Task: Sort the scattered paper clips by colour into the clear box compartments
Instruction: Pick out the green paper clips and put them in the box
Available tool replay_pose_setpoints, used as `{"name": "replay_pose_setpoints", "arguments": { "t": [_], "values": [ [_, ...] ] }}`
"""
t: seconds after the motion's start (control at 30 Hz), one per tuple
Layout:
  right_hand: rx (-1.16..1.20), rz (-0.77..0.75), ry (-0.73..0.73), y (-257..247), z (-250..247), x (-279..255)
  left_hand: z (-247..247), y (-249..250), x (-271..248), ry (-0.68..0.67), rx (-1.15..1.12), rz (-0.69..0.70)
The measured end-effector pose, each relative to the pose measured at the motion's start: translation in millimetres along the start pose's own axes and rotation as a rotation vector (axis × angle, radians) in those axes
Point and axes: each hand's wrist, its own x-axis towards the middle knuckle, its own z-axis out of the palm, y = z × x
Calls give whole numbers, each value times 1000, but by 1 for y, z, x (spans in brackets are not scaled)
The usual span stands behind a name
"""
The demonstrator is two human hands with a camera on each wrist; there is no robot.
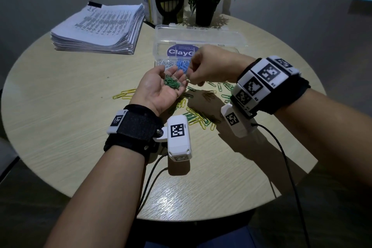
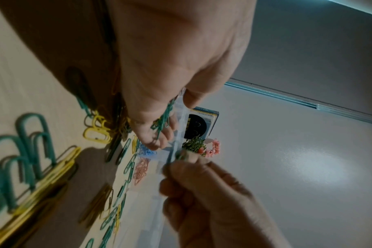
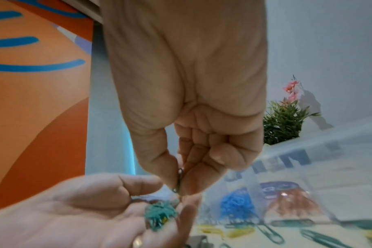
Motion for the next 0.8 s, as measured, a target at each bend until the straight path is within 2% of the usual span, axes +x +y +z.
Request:
{"name": "replay_pose_setpoints", "arguments": {
  "t": [0.17,0.27,0.37,0.5,0.63,0.8],
  "values": [
    [16,-61,87,-16,-2,5,2,-3,0,-28,-32,-11],
    [-56,11,151,-9,-5,10,1,-1,0,-11,-40,-13],
    [-236,99,74,1,0,14,0,3,-1,3,-54,3],
    [-433,81,-21,8,18,24,-3,8,-1,11,-87,24],
    [-436,80,-16,11,28,32,-4,10,0,6,-104,29],
    [-415,118,-77,14,27,31,-5,11,1,3,-103,40]
  ]
}}
